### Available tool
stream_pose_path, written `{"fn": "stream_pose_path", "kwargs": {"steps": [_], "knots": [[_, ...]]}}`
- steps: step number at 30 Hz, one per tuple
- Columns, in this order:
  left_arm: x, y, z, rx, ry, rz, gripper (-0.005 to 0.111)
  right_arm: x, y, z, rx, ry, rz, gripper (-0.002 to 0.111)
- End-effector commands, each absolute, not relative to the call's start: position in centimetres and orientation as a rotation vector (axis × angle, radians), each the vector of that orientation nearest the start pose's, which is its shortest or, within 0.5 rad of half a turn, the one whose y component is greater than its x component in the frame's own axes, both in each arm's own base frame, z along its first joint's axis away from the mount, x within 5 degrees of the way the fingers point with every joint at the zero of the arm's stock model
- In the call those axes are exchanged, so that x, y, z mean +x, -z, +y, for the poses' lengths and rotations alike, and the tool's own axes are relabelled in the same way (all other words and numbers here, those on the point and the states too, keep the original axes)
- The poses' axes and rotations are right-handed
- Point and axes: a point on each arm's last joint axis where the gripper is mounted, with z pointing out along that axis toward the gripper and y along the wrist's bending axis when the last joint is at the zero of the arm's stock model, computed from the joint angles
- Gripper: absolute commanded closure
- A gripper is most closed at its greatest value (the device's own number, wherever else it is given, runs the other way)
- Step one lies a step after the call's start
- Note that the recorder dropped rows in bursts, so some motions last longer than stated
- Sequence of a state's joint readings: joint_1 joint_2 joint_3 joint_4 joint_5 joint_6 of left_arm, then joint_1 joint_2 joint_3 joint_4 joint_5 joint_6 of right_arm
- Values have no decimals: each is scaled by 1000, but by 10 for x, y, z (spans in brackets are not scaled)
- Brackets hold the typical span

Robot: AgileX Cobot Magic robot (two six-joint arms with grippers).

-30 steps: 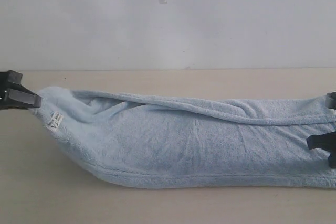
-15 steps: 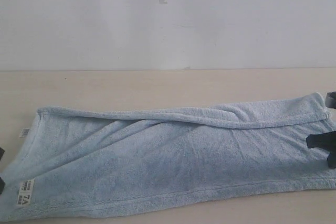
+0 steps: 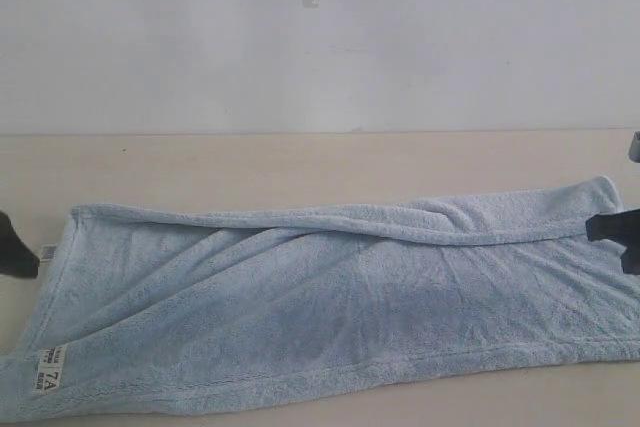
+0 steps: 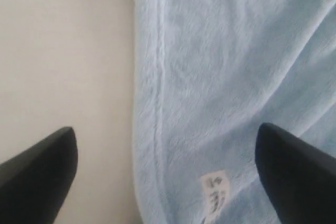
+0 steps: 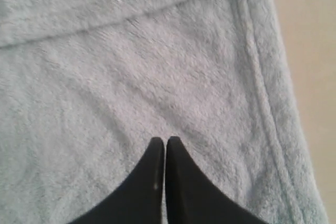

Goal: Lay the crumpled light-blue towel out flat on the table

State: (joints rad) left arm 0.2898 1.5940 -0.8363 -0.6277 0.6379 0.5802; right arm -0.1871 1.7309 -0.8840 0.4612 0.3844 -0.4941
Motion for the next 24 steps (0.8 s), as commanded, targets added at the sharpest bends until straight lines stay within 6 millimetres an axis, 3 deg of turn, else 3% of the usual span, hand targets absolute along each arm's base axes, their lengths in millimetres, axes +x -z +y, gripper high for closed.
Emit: {"fn": "stream_pose_path", "kwargs": {"steps": [1,7,12,14,15,20,24], "knots": [[302,-205,44,-191,473,2587,26,332,-180,-23,-71,-199,2619,107],[330,-202,32,-120,496,2587,27,360,-197,-13,-118,-237,2584,107],[348,-191,31,-114,503,2601,27,372,-184,-15,-142,-219,2605,107],[353,-184,33,-122,489,2608,27,374,-173,-21,-158,-157,2630,107],[354,-180,33,-120,491,2616,27,376,-167,-28,-80,-126,2644,107],[357,-179,35,-125,466,2603,27,379,-167,-58,116,-84,2575,107],[357,-179,35,-126,464,2602,27,394,-166,-75,139,-78,2578,106]]}}
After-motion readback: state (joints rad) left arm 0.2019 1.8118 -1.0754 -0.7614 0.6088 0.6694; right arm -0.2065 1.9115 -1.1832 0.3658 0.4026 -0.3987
